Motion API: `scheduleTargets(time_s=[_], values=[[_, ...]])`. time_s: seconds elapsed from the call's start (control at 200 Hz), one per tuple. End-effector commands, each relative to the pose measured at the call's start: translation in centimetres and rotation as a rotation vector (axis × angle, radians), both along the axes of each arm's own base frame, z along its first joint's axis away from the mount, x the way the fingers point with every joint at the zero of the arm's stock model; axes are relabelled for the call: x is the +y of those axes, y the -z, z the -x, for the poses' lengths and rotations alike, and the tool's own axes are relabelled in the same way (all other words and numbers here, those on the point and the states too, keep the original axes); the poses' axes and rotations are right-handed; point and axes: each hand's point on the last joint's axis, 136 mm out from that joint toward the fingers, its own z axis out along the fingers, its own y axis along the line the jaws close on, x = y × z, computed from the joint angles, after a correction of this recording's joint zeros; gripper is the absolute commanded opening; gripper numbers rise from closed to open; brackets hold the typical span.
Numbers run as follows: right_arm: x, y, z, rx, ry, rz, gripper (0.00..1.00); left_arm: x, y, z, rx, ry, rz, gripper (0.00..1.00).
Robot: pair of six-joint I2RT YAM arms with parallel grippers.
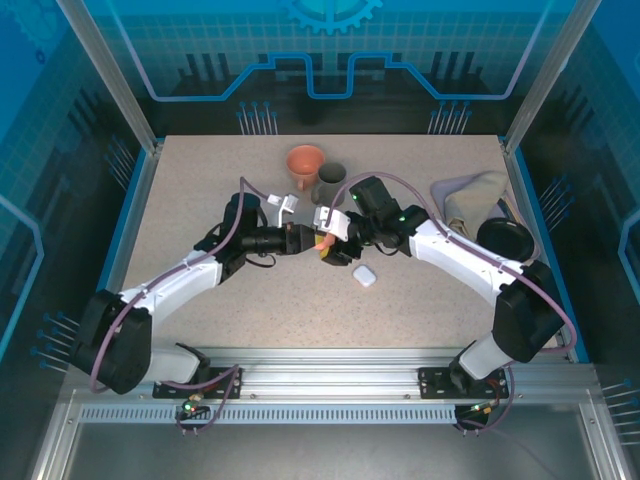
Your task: Insert the wireless bluetooth earbuds into the charging case
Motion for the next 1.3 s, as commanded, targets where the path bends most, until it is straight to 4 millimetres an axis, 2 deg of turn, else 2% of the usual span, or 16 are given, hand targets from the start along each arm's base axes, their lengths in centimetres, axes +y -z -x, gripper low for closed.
scheduleTargets(time_s=[0.0, 0.2, 0.36, 0.51, 0.68, 0.805, 0.915, 1.03, 1.115, 1.296], values=[[-0.3, -2.9, 0.6, -0.015, 0.001, -0.091, 0.71, -0.1, -3.5, 0.6, -0.181, 0.041, -0.003, 0.0], [-2.4, -6.1, 1.7, -0.05, 0.03, -0.191, 0.84, 0.1, -5.3, 1.8, -0.459, 0.079, -0.077, 0.0], [-4.3, -8.1, 2.8, -0.089, 0.062, -0.251, 0.9, 0.6, -6.5, 2.7, -0.677, 0.083, -0.134, 0.0], [-5.4, -9.6, 3.9, -0.134, 0.082, -0.289, 1.0, 0.6, -7.2, 3.7, -0.827, 0.111, -0.171, 0.0], [-5.7, -10.7, 4.9, -0.163, 0.076, -0.319, 1.0, 0.0, -7.3, 5.0, -0.942, 0.172, -0.2, 0.0], [-5.2, -10.5, 5.5, -0.19, 0.044, -0.289, 1.0, -0.3, -7.3, 5.6, -0.993, 0.201, -0.211, 0.0], [-4.3, -9.8, 6.1, -0.155, -0.013, -0.281, 0.97, -0.6, -7.3, 5.9, -1.013, 0.222, -0.212, 0.0], [-3.3, -9.2, 6.6, -0.083, -0.078, -0.276, 0.81, -0.9, -7.2, 6.4, -1.031, 0.261, -0.219, 0.0], [-2.8, -9.1, 6.5, -0.049, -0.105, -0.264, 0.74, -1.1, -7.3, 6.9, -1.046, 0.287, -0.216, 0.0], [-2.0, -9.2, 6.7, 0.004, -0.15, -0.281, 0.68, -1.3, -7.5, 7.3, -1.071, 0.303, -0.212, 0.0]])
